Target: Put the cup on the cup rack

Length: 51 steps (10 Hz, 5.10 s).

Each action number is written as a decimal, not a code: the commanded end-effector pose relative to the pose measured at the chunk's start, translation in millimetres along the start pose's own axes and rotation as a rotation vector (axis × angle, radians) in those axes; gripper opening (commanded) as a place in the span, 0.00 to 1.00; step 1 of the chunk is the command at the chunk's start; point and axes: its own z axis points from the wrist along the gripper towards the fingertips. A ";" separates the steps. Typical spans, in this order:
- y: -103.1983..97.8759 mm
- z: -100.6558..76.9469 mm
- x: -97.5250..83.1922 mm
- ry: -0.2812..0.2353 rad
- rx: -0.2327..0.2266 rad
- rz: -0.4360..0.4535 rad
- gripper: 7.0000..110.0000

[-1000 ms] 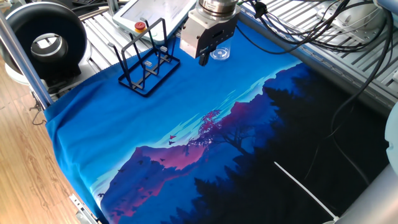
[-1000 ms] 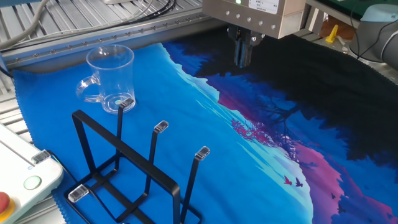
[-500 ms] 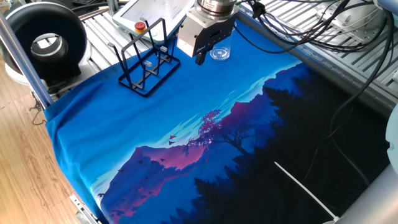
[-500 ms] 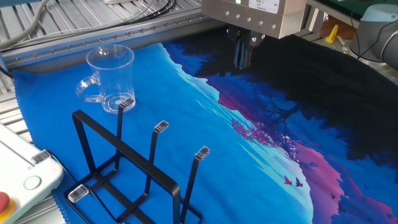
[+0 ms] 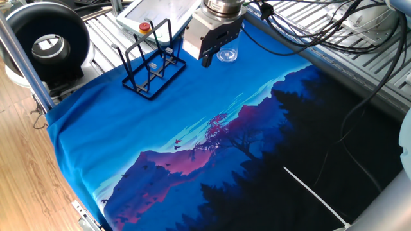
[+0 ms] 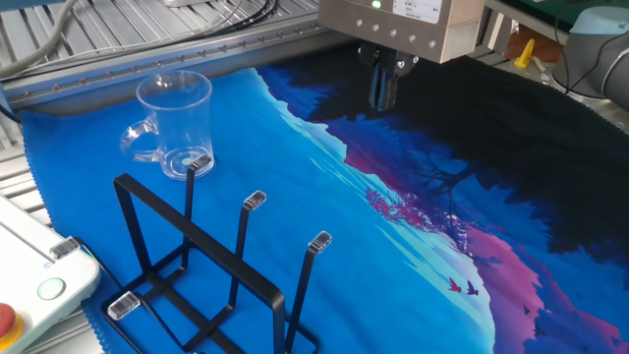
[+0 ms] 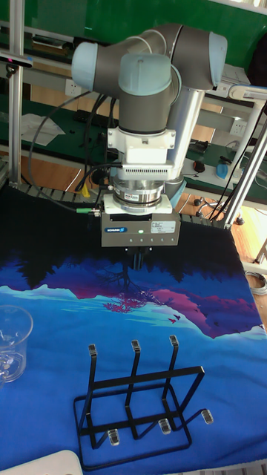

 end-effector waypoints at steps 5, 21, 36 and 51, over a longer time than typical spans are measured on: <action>-3.2 2.5 2.5 -0.009 -0.019 -0.002 0.00; -1.5 5.8 2.7 -0.014 -0.021 -0.002 0.00; -2.5 6.8 2.8 -0.016 -0.015 -0.001 0.00; -9.3 10.9 10.3 -0.009 -0.019 0.004 0.00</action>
